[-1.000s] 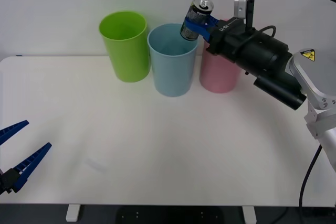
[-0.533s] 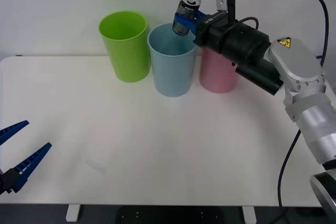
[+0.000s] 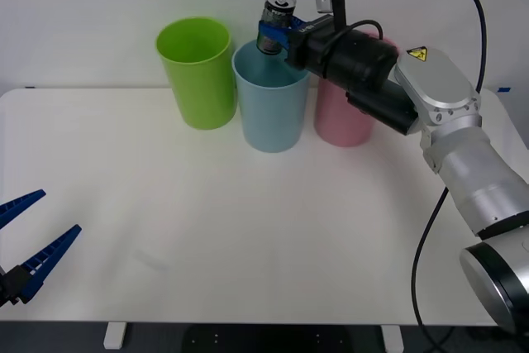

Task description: Grasp the object on the table and drop it into the matching bin: aluminum can to the light blue bin, PET bottle to the pink bin.

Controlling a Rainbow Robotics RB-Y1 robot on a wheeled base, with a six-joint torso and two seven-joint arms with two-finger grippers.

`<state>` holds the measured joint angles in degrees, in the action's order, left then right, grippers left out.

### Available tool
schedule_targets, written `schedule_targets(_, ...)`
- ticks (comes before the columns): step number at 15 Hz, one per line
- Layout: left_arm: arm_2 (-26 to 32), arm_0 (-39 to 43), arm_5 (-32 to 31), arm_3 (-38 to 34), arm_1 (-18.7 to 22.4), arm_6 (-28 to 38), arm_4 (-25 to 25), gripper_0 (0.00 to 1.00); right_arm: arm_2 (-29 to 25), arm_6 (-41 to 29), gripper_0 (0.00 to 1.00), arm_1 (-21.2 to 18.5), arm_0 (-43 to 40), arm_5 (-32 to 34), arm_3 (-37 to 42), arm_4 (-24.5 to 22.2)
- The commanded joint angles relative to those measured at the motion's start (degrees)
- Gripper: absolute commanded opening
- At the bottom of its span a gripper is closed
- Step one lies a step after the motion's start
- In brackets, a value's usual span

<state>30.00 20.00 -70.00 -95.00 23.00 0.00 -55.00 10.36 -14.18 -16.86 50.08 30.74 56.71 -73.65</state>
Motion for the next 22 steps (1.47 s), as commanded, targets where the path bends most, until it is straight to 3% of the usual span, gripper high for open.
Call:
schedule_targets(1,0.0,0.0,0.0,0.0,0.0,0.0,0.0,1.0,0.2,0.5,0.0,0.1,0.0,0.0,0.0,0.0)
schedule_targets(2,0.0,0.0,0.0,0.0,0.0,0.0,0.0,1.0,0.2,0.5,0.0,0.1,-0.1,0.0,-0.1,0.0)
schedule_targets(3,0.0,0.0,0.0,0.0,0.0,0.0,0.0,1.0,0.2,0.6,0.08,0.1,-0.1,0.0,0.0,0.0)
schedule_targets(4,0.0,0.0,0.0,0.0,0.0,0.0,0.0,1.0,0.2,0.8,0.79,0.1,0.0,-0.1,-0.1,0.0)
schedule_targets(5,0.0,0.0,0.0,0.0,0.0,0.0,0.0,1.0,0.2,1.0,1.0,0.1,-0.1,-0.1,0.0,0.0)
schedule_targets(15,0.0,0.0,0.0,0.0,0.0,0.0,0.0,1.0,0.2,2.7,1.0,-1.3,-1.3,1.1,0.6,2.9)
schedule_targets(22,0.0,0.0,0.0,0.0,0.0,0.0,0.0,1.0,0.2,1.7,1.0,-7.9,-12.6,1.6,16.1,5.5)
